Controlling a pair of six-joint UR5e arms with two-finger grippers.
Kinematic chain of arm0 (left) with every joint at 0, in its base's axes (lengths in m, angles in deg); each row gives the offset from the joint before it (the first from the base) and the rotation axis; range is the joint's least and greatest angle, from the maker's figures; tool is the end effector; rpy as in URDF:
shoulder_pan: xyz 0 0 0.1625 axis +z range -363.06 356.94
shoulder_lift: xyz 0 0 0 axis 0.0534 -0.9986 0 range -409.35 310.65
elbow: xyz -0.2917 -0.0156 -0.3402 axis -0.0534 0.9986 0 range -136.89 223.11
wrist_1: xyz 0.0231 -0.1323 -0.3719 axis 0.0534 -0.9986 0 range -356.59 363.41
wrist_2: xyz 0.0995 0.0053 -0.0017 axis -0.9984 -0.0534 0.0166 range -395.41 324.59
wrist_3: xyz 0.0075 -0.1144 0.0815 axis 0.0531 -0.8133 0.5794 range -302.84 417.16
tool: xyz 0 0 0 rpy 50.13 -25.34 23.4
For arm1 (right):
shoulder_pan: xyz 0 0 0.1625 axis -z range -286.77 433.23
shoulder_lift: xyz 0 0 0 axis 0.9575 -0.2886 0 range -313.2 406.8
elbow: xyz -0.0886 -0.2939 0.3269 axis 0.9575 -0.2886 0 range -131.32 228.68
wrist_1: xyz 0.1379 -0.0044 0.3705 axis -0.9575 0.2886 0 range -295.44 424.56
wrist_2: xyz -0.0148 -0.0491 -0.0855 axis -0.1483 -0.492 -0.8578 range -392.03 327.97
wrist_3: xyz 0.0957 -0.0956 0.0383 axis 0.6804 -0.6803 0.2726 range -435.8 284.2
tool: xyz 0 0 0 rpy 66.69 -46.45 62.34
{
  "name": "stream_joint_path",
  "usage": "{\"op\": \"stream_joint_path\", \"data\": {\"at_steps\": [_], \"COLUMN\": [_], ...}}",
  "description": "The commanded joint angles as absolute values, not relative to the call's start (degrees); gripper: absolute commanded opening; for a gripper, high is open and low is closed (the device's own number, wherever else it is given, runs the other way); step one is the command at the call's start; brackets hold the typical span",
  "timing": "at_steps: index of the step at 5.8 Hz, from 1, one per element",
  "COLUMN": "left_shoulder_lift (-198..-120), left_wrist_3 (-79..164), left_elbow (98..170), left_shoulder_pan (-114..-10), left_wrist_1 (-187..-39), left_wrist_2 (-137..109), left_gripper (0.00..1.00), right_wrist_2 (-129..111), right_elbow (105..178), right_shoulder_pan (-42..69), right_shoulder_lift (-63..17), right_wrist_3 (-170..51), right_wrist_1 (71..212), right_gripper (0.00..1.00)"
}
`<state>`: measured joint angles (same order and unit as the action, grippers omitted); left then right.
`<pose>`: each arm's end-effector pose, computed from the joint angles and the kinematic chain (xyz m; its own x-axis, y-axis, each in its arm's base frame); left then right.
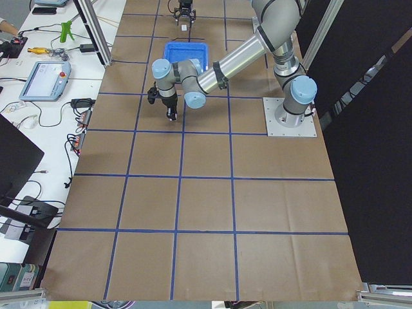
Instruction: Assemble white blocks and place on blue tray
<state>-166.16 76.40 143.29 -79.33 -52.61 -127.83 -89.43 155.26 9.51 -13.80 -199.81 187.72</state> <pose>0.0167 -0.6051 0.1931 -0.9950 0.0977 -0.0225 0.0961 0.9933 0.0635 -0.0561 -0.5854 0.1480 0.0350 -0.9933 0.1099 -0.8238 -0.0909 -0.5595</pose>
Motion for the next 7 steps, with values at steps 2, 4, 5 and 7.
{"op": "stream_joint_path", "data": {"at_steps": [2,4,5,7], "left_shoulder_lift": [-160.11,-159.22,-160.43,-161.58], "left_wrist_3": [87.46,98.31,105.51,123.18], "left_elbow": [143.31,143.22,143.39,143.22], "left_shoulder_pan": [-91.68,-100.58,-103.49,-107.63], "left_wrist_1": [-52.57,-52.49,-52.57,-52.31], "left_wrist_2": [-127.61,-127.52,-127.61,-127.35], "left_gripper": [0.06,0.08,0.07,0.08], "right_wrist_2": [-85.41,-85.38,-85.38,-85.3], "right_elbow": [155.03,155.03,155.03,155.03], "right_shoulder_pan": [9.15,9.15,9.15,9.15], "right_shoulder_lift": [-13.84,-13.84,-13.84,-13.67], "right_wrist_3": [-199.99,-201.04,-201.05,-201.13], "right_wrist_1": [188.22,188.22,188.31,188.57], "right_gripper": [0.66,0.52,0.51,0.53]}}
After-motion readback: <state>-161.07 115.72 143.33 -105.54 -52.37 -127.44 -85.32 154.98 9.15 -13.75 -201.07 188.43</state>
